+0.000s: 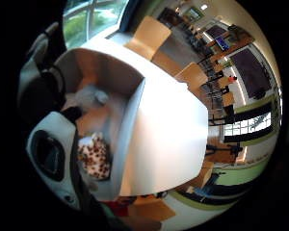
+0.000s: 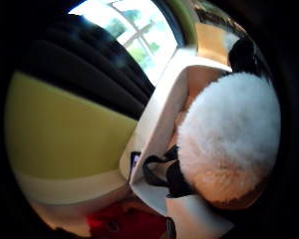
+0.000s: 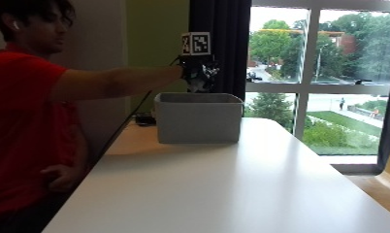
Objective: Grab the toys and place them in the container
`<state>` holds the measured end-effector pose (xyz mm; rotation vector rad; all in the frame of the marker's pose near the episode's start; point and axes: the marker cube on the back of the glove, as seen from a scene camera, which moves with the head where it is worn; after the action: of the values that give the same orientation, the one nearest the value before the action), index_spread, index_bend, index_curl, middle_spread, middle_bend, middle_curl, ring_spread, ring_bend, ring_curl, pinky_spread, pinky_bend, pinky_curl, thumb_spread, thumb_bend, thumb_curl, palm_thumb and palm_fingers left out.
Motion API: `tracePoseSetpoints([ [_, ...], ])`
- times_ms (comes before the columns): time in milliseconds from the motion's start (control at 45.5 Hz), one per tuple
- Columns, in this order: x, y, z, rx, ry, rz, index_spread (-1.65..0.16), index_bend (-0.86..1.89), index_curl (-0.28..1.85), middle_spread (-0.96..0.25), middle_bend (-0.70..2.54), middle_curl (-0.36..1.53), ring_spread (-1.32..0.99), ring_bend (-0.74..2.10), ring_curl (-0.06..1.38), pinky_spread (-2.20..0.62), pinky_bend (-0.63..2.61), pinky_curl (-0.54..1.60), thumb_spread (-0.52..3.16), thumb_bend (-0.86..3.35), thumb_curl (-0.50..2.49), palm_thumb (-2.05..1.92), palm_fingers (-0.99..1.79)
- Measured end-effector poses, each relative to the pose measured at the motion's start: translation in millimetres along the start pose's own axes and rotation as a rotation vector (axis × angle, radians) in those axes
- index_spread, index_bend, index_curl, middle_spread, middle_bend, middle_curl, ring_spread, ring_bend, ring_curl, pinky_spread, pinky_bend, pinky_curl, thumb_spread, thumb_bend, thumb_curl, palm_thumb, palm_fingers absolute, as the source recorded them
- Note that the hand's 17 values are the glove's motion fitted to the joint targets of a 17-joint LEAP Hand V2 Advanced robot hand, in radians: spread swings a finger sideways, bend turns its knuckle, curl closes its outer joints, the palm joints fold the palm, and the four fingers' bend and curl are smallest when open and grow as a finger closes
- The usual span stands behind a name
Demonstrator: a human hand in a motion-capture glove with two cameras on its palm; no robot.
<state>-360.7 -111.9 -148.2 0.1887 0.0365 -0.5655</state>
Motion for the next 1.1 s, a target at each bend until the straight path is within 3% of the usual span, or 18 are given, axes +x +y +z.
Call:
tracePoseSetpoints([
  [132,4,7,15,-0.159,0.058,-0.012,-0.46,0.29,1.04,-0.38,0.65,0.77,-0.39,1.15,0.52,-0.43,1.18,0.50,0.55,-0.06,0.97,0.41,0.68],
  [198,6,11,20,-0.191,0.080,-0.024,-0.46,0.26,0.99,-0.34,0.46,0.70,-0.31,0.95,0.49,-0.29,1.18,0.53,0.76,-0.14,0.86,0.16,0.08],
  [220,7,11,21,-0.196,0.083,-0.025,-0.46,0.28,1.00,-0.34,0.47,0.71,-0.31,0.97,0.51,-0.28,1.20,0.54,0.80,-0.11,0.85,0.14,0.14],
  [242,8,12,23,-0.199,0.085,-0.024,-0.47,0.23,0.95,-0.31,0.40,0.67,-0.27,0.87,0.47,-0.24,1.21,0.53,0.83,-0.12,0.81,0.09,-0.03],
  [505,44,33,25,-0.177,0.043,0.001,-0.47,0.20,0.79,-0.18,0.22,0.54,-0.08,0.47,0.27,-0.02,1.14,0.41,1.00,-0.09,0.57,-0.10,-0.09],
  [967,173,123,49,-0.135,-0.026,0.147,-0.42,0.16,0.64,-0.10,0.15,0.43,0.01,0.24,0.22,0.08,0.94,0.33,1.01,-0.10,0.33,-0.12,-0.11],
  [1098,206,158,63,-0.133,-0.001,0.282,-0.40,0.13,0.57,-0.10,0.16,0.41,0.01,0.22,0.22,0.09,0.93,0.33,1.01,-0.10,0.29,-0.13,-0.12],
])
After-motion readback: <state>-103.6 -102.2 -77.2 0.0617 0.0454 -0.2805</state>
